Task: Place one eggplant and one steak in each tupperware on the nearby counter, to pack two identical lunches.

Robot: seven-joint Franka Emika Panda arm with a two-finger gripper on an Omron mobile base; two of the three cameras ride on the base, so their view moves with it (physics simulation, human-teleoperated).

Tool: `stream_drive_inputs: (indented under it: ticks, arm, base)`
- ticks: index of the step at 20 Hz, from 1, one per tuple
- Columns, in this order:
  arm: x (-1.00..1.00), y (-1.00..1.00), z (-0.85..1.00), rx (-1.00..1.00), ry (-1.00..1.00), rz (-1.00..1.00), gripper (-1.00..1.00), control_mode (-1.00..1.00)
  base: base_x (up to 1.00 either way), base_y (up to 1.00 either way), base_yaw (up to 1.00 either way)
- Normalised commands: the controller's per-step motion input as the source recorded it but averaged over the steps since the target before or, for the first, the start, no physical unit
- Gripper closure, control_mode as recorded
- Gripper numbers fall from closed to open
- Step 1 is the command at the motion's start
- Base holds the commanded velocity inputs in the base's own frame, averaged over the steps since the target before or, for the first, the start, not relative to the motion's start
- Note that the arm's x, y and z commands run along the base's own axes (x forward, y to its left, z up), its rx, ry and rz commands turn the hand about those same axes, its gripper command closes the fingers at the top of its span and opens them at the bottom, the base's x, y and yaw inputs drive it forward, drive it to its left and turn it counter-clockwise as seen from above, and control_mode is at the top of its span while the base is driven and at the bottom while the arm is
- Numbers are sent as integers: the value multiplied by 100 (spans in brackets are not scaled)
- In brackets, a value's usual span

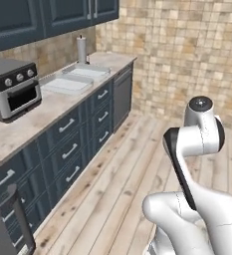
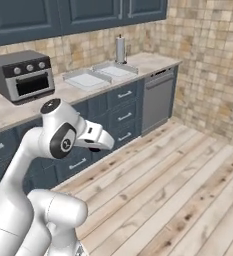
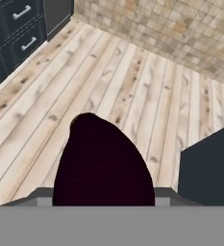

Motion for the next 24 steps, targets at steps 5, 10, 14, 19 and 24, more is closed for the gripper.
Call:
stream_drive_inputs:
  ticks: [5,10,14,19,24]
  arm:
    - [0,0,0,0,0,0,100,100]
    - [0,0,0,0,0,0,100,100]
    - [0,0,0,0,0,0,100,100]
    - [0,0,0,0,0,0,100,100]
    - [0,0,0,0,0,0,100,100]
  base:
    - [100,-2,28]
    - [100,-7,44]
    - [100,-29,38]
    - [100,-50,31]
    - [100,-34,39]
